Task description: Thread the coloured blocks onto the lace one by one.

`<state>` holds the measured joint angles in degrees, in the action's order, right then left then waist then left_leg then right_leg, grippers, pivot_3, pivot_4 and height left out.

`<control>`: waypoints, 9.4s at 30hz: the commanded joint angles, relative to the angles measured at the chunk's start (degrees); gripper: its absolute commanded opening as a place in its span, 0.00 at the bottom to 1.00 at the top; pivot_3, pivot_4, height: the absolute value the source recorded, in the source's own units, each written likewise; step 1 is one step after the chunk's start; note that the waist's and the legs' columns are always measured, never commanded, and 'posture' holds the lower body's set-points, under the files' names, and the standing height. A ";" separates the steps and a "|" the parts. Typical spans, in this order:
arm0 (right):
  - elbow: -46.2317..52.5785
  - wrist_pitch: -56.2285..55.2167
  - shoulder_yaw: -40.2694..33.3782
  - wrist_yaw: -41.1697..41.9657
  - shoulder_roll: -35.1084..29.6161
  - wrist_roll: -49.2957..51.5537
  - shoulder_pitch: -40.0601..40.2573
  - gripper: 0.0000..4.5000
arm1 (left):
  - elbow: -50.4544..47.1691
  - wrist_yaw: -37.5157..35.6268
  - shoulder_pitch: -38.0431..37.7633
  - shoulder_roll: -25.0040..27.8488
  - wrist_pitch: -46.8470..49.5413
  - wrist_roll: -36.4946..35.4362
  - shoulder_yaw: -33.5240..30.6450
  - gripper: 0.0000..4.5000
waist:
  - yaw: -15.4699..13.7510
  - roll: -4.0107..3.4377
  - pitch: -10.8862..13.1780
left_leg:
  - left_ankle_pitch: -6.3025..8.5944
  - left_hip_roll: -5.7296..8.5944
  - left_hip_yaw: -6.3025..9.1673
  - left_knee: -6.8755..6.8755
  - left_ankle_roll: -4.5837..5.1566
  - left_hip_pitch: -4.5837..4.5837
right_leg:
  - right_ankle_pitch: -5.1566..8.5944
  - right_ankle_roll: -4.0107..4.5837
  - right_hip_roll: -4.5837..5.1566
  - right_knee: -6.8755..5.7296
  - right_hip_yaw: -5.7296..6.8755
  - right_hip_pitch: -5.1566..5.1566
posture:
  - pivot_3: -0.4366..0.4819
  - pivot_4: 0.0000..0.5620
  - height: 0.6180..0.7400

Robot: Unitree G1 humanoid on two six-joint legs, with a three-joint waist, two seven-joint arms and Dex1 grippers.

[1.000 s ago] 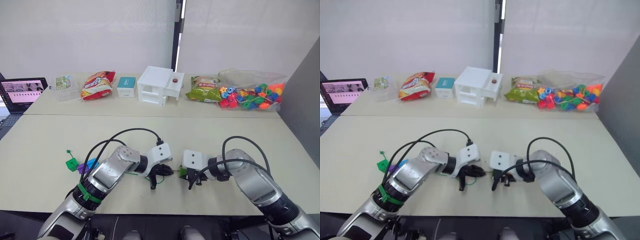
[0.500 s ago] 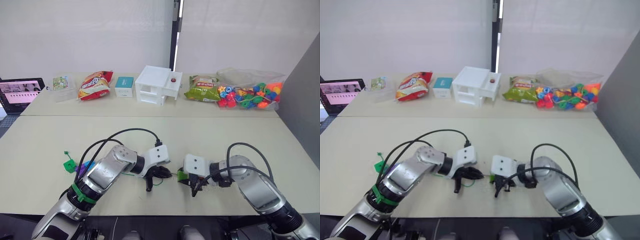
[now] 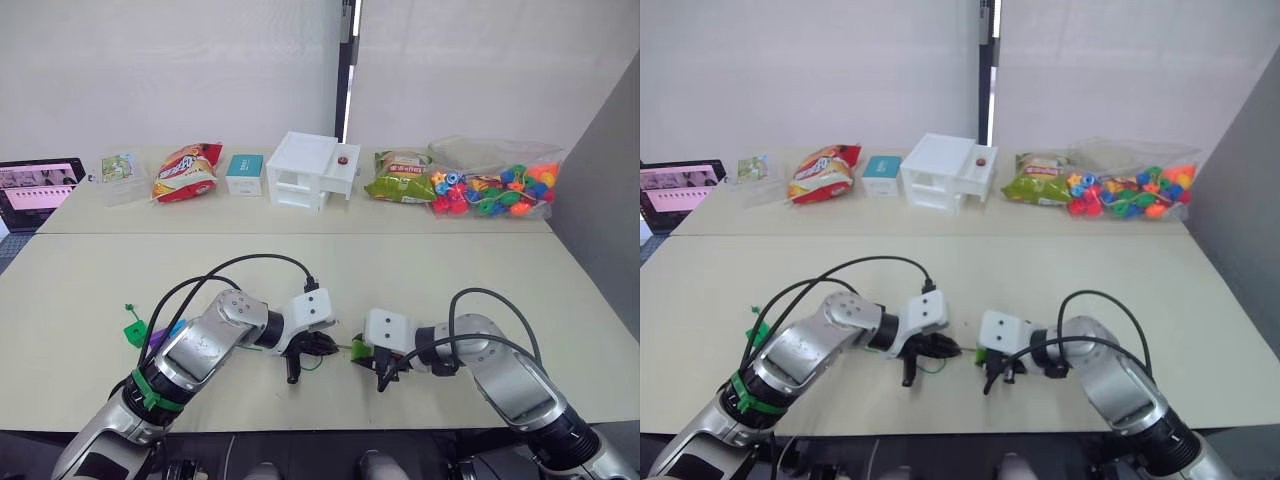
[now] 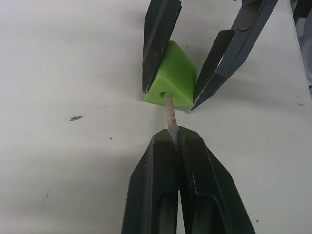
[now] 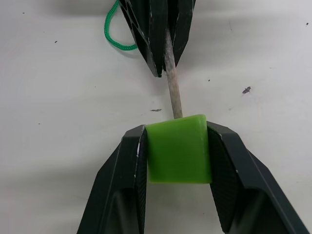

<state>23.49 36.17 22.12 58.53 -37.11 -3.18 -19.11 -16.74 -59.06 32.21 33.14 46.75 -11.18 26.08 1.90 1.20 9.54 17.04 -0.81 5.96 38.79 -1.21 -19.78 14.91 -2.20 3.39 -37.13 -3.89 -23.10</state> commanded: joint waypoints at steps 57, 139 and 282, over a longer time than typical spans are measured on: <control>1.13 5.48 4.65 -1.13 -3.72 2.33 5.72 0.27 | -3.42 1.10 -1.78 3.33 -1.42 -3.05 -0.93 0.00 | -1.15 0.07 -0.06 | 0.03 0.02 -0.01 -0.02 0.04 -0.03 | 0.01 -0.02 0.04 0.08 0.00 0.04 | 0.48 0.27 1.00; 4.97 11.84 6.55 -3.33 -3.06 3.02 4.98 1.00 | 2.11 -2.43 1.39 -6.02 -8.08 0.74 3.54 0.00 | -0.56 0.07 -0.25 | 0.09 0.02 0.05 -0.46 0.12 0.52 | 0.03 -0.23 0.02 0.83 0.00 0.80 | 0.48 0.27 1.00; 5.17 14.37 4.12 -1.22 -6.85 4.77 -2.05 0.29 | 8.91 0.70 -9.33 -4.53 -21.04 1.22 -3.09 0.58 | 0.49 0.13 -0.11 | 0.08 0.00 0.03 -0.17 0.10 0.44 | 0.03 -0.18 0.00 0.34 -0.05 0.55 | 0.48 0.27 1.00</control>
<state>29.62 50.30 24.23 57.21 -43.48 1.21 -21.85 -7.96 -58.89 23.41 29.03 27.44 -10.54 22.70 2.39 1.32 9.43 17.12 -0.81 5.99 38.61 -1.11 -19.34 14.94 -2.39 3.39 -36.78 -3.93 -22.55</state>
